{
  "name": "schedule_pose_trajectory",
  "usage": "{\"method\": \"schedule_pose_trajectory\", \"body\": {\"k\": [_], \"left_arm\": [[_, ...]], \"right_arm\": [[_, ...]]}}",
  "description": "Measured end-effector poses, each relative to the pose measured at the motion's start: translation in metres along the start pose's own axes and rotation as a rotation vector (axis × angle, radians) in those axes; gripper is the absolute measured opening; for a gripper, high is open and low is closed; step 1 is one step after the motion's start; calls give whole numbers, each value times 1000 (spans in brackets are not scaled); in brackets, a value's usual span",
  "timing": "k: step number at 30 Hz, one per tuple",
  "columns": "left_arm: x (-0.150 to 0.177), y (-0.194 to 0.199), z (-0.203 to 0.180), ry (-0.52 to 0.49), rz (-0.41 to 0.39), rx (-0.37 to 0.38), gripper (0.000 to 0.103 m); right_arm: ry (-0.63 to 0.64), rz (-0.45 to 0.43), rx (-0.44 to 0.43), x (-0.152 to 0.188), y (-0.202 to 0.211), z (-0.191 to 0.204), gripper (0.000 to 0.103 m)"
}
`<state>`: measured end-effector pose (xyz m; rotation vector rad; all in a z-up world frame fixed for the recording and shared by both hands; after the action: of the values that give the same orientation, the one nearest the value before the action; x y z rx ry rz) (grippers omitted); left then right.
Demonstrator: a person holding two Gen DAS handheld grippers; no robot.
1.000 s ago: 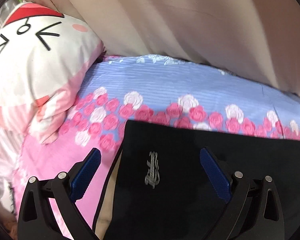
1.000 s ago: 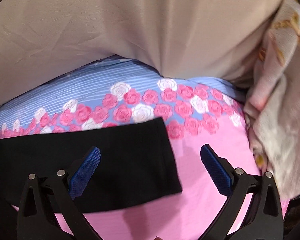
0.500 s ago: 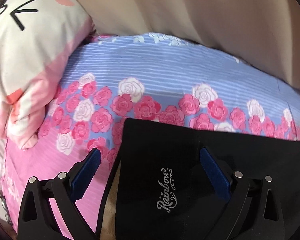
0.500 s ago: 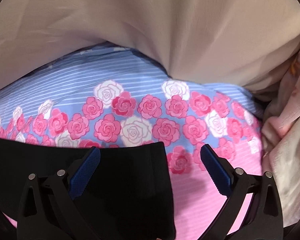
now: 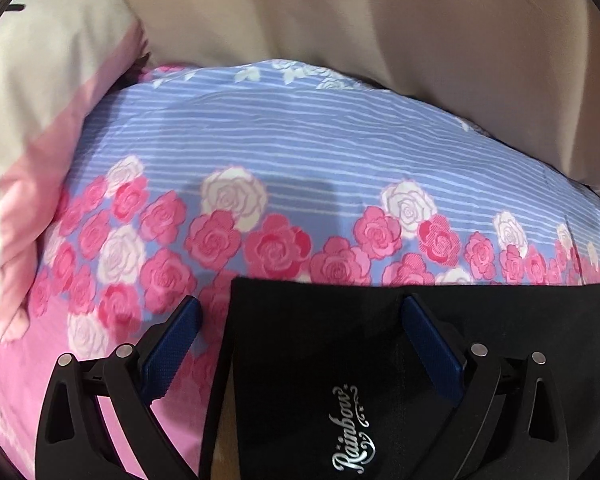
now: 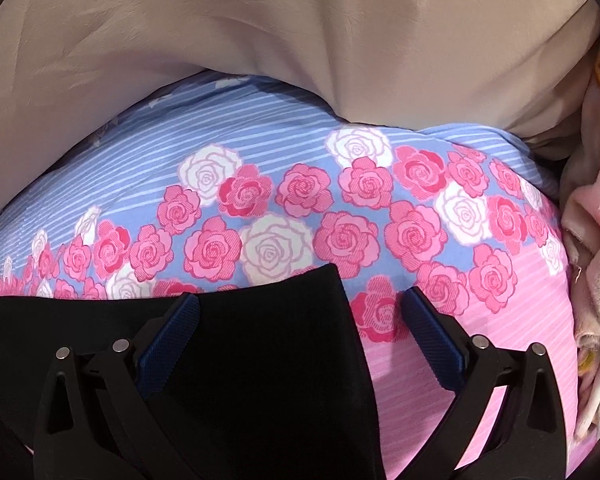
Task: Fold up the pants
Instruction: 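Lower both tools onto the pants waistband edge, fingers open, then close the left tool on the waistband while the right tool grasps it too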
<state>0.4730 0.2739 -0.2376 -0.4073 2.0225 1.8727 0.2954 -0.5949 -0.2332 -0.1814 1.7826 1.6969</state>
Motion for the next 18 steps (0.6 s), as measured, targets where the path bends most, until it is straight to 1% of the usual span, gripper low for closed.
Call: {"method": "schedule_pose_trajectory", "body": {"k": [4, 6, 7, 10, 12, 15, 16, 18], "left_arm": [[-4, 1, 2, -60, -20, 75, 96], [-7, 3, 4, -75, -28, 114, 91], [-8, 3, 5, -86, -28, 136, 91], [-10, 3, 9, -124, -27, 169, 91], [-14, 3, 13, -120, -20, 194, 91], [-18, 4, 22, -70, -18, 207, 85], [-9, 11, 12, -66, -17, 200, 77], [-4, 16, 3, -79, -20, 181, 62]], "right_arm": [[-7, 4, 14, 3, 0, -5, 98], [-21, 1, 28, 5, 1, 4, 98], [-28, 1, 35, 4, 2, 8, 98], [-72, 11, 49, 7, 4, 8, 98], [-73, 13, 56, 7, 5, 9, 98], [-34, 0, 36, 4, 4, 12, 98], [-9, -15, 22, 4, 4, 12, 98], [-3, -29, 2, 2, 4, 12, 98]]}}
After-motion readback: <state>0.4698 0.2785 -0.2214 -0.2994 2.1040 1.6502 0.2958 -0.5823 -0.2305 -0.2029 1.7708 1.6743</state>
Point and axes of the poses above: each gripper's, at about its wrist camera, not at the fingertips, and y roughly against the way its jaws point, z to its left, x to its underside, the point moved 8 cm from there along -y, roughly the way its jaws point, and after that the axes turned 1 degree about y, right-handed, at the moved point
